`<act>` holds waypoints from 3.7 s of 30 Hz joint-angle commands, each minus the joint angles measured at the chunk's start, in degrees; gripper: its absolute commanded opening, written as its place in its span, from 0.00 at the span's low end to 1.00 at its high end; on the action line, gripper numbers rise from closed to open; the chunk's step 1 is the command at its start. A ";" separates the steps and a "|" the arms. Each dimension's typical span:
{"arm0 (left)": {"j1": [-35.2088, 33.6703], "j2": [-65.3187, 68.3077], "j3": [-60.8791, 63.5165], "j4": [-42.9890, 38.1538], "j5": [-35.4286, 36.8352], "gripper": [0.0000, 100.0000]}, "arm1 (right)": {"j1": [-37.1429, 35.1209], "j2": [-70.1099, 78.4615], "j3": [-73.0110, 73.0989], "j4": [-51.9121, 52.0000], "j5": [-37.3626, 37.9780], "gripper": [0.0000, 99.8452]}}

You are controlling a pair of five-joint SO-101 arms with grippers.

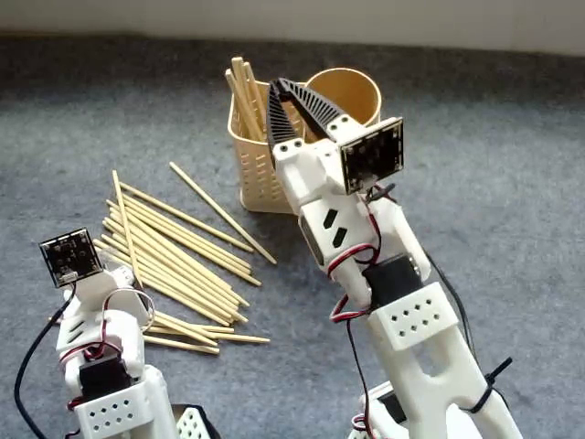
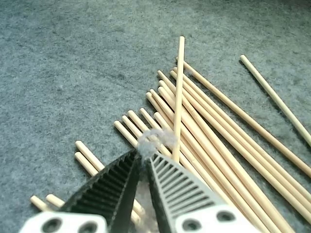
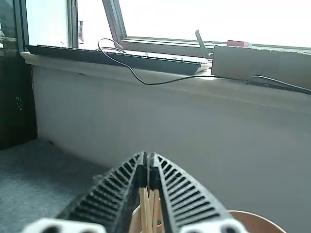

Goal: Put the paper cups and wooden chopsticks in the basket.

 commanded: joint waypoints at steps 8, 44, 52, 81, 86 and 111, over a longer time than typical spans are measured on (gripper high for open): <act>1.19 -0.31 1.19 0.18 0.09 0.01 | -0.75 -9.19 10.42 1.54 0.62 0.02; 1.19 -0.31 1.19 0.00 0.09 0.01 | -3.03 -11.21 39.34 1.36 0.35 0.02; 0.48 -0.40 1.19 0.00 0.00 0.01 | -2.95 -11.21 44.88 1.36 0.53 0.02; 1.45 -0.04 -21.67 19.34 -39.91 0.05 | 5.14 -11.21 46.73 1.36 0.62 0.02; 3.03 -0.04 -21.58 23.38 -43.16 0.05 | 5.93 -11.21 46.55 1.36 0.62 0.02; 6.64 1.36 -24.13 31.30 -54.59 0.05 | 16.31 -10.95 46.46 1.36 0.26 0.02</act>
